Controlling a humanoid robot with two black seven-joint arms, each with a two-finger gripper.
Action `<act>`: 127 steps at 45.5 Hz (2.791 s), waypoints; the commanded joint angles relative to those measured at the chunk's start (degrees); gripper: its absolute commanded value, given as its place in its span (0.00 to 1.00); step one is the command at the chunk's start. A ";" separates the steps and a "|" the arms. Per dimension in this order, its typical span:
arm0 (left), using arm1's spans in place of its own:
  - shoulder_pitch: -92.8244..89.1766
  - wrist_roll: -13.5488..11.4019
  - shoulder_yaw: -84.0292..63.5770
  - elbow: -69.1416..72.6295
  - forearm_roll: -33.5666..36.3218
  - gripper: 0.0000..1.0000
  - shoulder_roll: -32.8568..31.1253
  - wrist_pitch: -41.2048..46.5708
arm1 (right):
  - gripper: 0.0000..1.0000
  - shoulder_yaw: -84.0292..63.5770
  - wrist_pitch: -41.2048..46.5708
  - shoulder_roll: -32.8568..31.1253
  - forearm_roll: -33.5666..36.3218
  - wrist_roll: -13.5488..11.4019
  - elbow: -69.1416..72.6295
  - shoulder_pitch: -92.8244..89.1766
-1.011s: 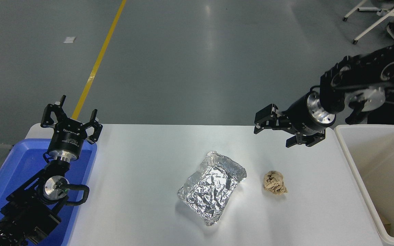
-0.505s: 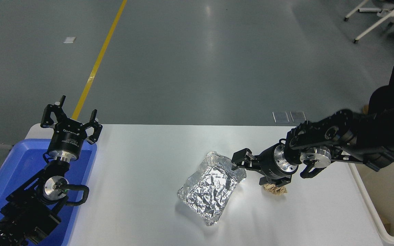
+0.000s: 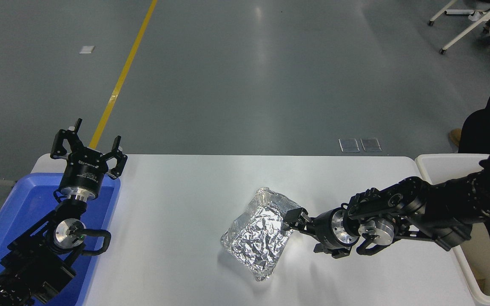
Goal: Pick up foil plate and place in dustbin
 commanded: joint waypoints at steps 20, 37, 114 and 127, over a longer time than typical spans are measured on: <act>0.05 0.00 0.03 0.00 0.00 0.98 0.00 0.00 | 0.98 3.50 -10.82 4.54 -0.14 0.00 -1.18 -6.20; 0.05 0.00 0.03 0.00 0.00 0.98 0.00 0.00 | 0.60 3.24 -15.83 5.51 -3.74 0.35 -2.06 -7.61; -0.04 0.00 0.03 0.00 0.00 0.98 0.00 0.00 | 0.00 -5.63 -3.01 -10.39 -9.99 0.09 5.67 17.87; -0.04 0.00 0.03 0.00 0.00 0.98 0.00 0.00 | 0.00 -9.85 7.10 -16.72 -9.90 0.09 6.29 31.85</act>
